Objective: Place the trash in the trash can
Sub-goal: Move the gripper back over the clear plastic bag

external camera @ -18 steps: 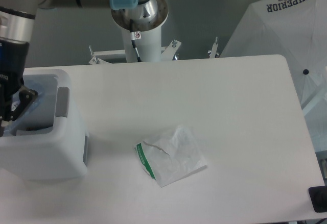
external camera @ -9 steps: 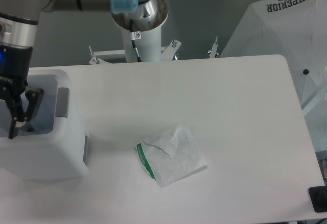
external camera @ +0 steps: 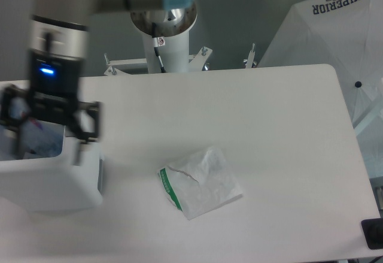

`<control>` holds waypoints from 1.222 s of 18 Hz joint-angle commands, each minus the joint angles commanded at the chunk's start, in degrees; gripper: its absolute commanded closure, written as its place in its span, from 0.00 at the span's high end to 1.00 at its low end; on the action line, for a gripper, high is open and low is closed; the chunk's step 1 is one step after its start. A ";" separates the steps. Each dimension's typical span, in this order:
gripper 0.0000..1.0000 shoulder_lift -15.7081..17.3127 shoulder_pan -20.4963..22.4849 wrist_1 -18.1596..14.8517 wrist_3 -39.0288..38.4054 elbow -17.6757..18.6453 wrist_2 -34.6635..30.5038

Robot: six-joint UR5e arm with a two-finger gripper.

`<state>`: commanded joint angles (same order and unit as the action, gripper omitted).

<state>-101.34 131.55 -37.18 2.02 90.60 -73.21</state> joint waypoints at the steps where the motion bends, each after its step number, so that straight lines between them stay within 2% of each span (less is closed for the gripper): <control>1: 1.00 0.00 1.76 -0.09 0.09 1.41 0.00; 5: 1.00 -0.52 8.97 -0.18 1.31 5.54 0.09; 9: 1.00 -3.60 12.40 -1.14 2.20 7.22 -0.35; 13: 1.00 -5.71 13.64 -1.93 3.52 8.45 -2.63; 22: 1.00 -16.60 15.40 -1.67 4.92 6.87 -6.50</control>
<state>-117.94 146.95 -38.85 6.94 97.47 -79.72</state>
